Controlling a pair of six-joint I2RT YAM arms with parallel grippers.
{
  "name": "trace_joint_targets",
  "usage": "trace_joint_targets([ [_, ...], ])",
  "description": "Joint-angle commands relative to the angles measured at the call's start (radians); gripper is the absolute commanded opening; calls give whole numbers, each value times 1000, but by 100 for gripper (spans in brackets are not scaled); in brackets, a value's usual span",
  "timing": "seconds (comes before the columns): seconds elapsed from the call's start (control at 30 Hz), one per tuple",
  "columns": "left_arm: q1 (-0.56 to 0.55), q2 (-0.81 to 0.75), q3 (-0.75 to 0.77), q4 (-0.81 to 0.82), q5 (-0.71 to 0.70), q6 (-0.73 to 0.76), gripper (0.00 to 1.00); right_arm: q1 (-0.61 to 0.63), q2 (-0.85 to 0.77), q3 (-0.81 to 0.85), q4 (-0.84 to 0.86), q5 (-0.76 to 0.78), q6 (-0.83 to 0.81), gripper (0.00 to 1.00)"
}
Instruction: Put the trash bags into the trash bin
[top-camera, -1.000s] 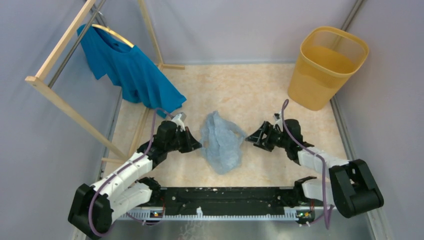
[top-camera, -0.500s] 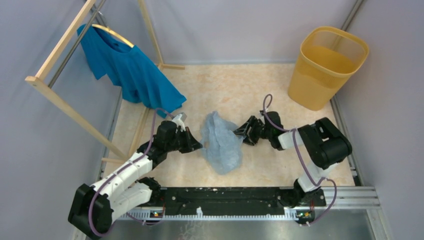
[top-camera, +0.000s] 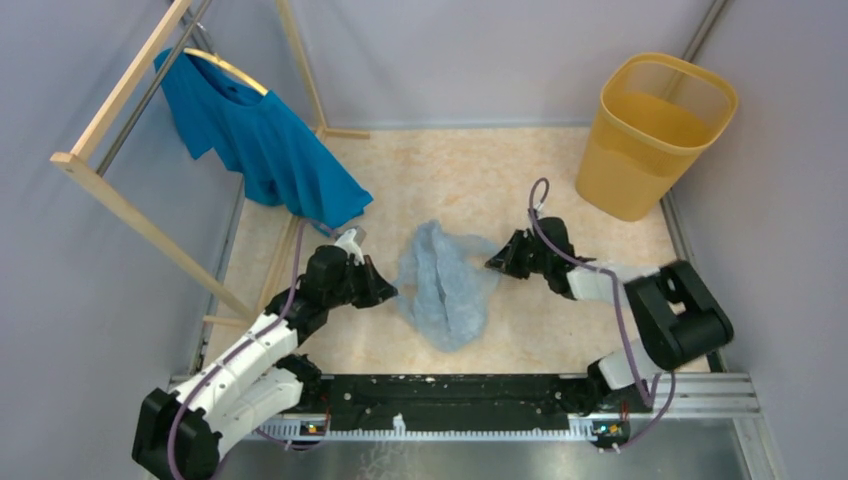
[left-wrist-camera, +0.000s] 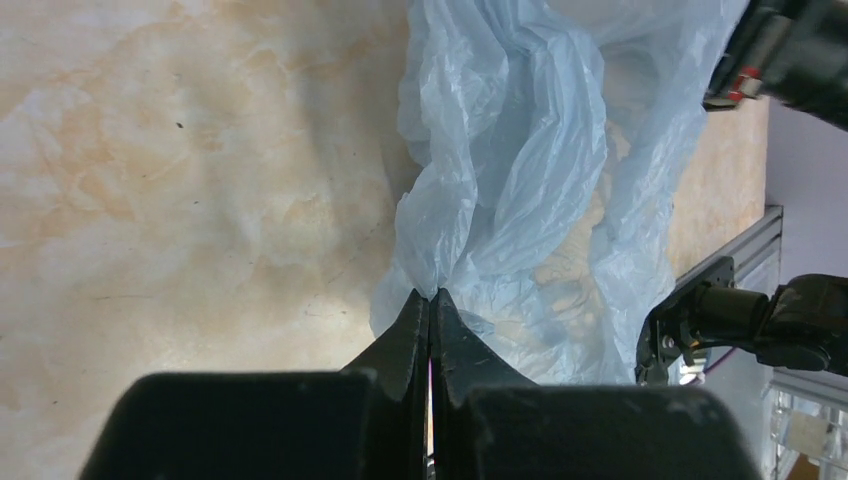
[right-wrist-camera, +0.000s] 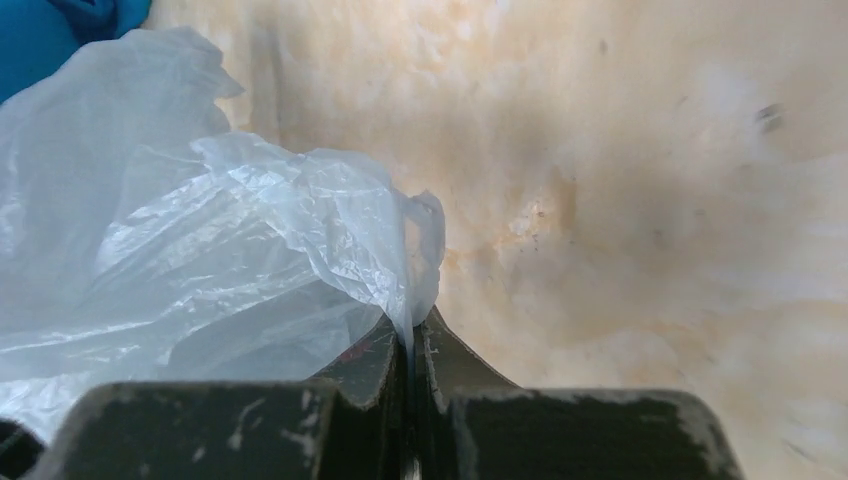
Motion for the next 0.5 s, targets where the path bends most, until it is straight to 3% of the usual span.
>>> trace_joint_targets([
  [0.0,3,-42,30,-48,-77,32,0,-7,-266,26,-244,221,-279,0],
  [0.1,6,-33,28,-31,-85,34,0,-9,-348,-3,-332,265,-356,0],
  [0.27,5,48,106,12,-47,40,0,-18,-340,54,-459,278,-385,0],
  [0.37,5,125,274,4,-32,74,0,-53,-305,234,-595,286,-421,0],
  [0.47,5,197,591,-57,-10,162,0,-89,-298,561,-782,221,-464,0],
])
